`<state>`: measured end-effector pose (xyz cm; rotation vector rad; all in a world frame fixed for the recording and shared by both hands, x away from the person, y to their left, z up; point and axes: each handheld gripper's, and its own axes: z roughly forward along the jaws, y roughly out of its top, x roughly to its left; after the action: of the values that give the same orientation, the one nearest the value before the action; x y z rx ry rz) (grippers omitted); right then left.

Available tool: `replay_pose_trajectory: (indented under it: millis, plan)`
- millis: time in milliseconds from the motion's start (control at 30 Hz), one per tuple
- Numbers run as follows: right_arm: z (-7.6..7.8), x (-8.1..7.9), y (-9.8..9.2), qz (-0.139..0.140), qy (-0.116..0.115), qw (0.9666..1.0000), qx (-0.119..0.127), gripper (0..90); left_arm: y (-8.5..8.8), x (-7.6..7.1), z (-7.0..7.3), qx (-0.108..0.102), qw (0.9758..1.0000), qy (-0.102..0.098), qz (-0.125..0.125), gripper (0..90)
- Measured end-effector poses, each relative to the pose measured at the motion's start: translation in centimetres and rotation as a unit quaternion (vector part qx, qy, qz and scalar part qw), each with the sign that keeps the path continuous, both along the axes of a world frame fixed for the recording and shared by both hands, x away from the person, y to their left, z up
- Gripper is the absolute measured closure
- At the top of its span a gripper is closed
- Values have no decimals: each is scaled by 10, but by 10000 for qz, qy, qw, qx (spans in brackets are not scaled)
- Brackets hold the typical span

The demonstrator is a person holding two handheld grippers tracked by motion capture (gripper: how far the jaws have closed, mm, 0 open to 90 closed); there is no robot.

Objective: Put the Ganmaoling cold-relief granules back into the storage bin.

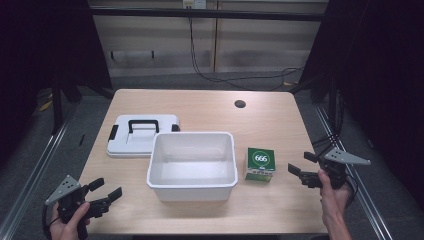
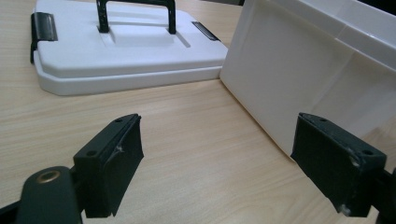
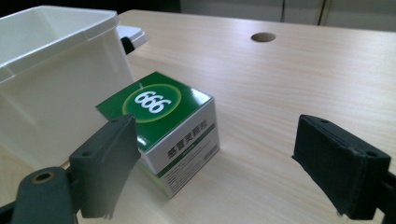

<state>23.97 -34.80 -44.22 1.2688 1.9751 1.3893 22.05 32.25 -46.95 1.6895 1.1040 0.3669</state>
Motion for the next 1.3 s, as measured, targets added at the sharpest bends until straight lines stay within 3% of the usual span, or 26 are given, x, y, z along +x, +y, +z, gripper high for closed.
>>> replay_pose_trajectory:
  millis: [67, 133, 233, 367, 533, 700, 833, 867, 1133, 1233, 1267, 1300]
  plan:
    - [1, 1, 1, 164, 163, 9997, -43, 134, 0, 0, 0, -10, 10000, 15, 5, 159]
    - [6, 1, -1, 268, 182, 9994, -90, 134, 0, 1, -2, 30, 10000, 37, 10, 159]
    - [8, 0, -1, 165, 95, 9998, -16, 133, 1, 1, -2, -3, 10000, 55, 48, 159]
    - [11, 0, 3, 265, 121, 9994, -161, 133, -1, 1, -1, -42, 10000, 31, 49, 159]
    - [26, 4, 11, 444, 234, 9969, -604, 140, 0, 2, -2, -8, 10000, 54, 6, 159]
    - [42, 9, 13, 771, 132, 9954, -546, 144, 0, 3, -2, 10, 10000, 40, 0, 159]
    - [52, 16, 24, 1048, 184, 9911, -801, 158, -3, 2, -3, 29, 9999, 99, -23, 159]
    - [56, 21, 29, 1153, 273, 9887, -923, 162, -3, 2, -3, 41, 10000, 83, -37, 159]
    - [76, 29, 44, 1370, 289, 9833, -1162, 144, -3, 2, -3, 27, 10000, 89, -20, 159]
    - [83, 32, 52, 1518, 399, 9757, -1529, 144, -2, 1, -2, 5, 10000, 74, 11, 159]
    - [87, 35, 57, 1676, 480, 9707, -1655, 142, -2, 1, -2, -27, 10000, 74, 9, 159]
    - [87, 35, 57, 1676, 480, 9707, -1655, 142, -2, 1, -2, -27, 10000, 74, 9, 159]
